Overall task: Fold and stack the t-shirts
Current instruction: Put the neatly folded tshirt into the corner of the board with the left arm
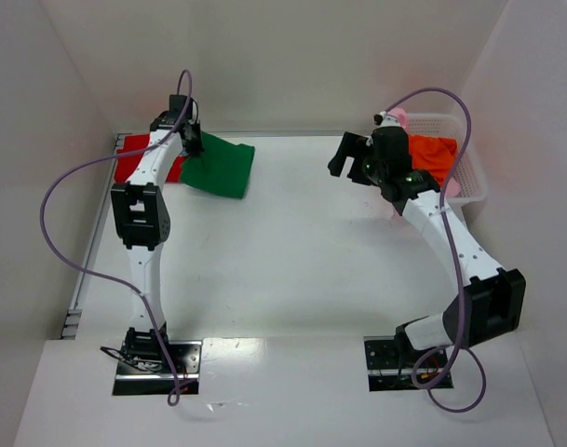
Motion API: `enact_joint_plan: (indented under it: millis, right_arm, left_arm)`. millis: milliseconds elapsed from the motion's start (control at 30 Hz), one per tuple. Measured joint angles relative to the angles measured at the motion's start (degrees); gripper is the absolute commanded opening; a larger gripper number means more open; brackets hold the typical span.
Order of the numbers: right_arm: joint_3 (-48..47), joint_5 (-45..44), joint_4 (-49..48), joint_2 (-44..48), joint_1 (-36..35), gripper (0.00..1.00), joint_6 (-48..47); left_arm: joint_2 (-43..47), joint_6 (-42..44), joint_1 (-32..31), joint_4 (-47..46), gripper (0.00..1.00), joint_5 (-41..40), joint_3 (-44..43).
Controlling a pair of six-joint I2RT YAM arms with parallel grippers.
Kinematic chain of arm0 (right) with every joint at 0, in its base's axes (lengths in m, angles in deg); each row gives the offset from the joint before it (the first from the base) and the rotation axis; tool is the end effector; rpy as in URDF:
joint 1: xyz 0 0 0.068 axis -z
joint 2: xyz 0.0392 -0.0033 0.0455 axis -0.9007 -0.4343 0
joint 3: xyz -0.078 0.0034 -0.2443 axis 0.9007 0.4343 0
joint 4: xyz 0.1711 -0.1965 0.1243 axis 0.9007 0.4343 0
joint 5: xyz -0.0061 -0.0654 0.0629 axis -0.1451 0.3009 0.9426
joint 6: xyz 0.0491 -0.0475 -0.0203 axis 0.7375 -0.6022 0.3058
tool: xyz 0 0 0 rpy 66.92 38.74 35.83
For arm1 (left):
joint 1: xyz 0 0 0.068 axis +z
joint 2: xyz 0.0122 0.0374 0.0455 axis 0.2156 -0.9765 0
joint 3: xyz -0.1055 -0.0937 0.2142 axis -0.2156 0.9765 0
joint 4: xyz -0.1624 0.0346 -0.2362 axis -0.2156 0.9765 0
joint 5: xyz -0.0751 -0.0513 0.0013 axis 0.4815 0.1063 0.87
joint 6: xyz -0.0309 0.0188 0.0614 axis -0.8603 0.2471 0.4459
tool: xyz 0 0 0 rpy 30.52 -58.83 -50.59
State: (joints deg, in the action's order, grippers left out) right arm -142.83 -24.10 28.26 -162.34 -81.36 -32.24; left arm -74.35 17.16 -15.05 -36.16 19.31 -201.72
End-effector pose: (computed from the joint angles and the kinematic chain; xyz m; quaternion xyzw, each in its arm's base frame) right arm 0.3598 0.1103 0.3279 0.0591 0.8563 0.1810 0.4802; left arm 0.5640 -0.0195 0.2179 -0.1074 0.9199 -0.0048 0.3771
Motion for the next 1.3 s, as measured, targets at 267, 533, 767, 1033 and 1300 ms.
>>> enact_joint_plan:
  millis: [267,533,767,1033,1300]
  right_arm:
    - [4.18,-0.59,3.72,6.23,0.00,1.00,2.96]
    - [4.55,-0.59,4.34,6.99,0.00,1.00,4.48]
    - [4.46,-0.99,5.69,6.99,0.00,1.00,4.93]
    - [4.46,-0.92,5.88,6.81,0.00,1.00,4.97]
    - [4.46,-0.61,6.08,5.87,0.00,1.00,5.63]
  left_arm:
    - [-9.30,3.16,1.28,7.85,0.00,-3.34,-22.63]
    - [-13.48,4.50,3.67,12.79,0.00,-4.61,-35.23]
    - [-13.50,4.58,9.01,13.94,0.00,-4.34,-32.78]
    - [-13.45,4.70,13.75,14.36,0.00,-3.25,-29.18]
    - [-13.46,4.76,16.06,15.01,0.00,-1.64,-34.37]
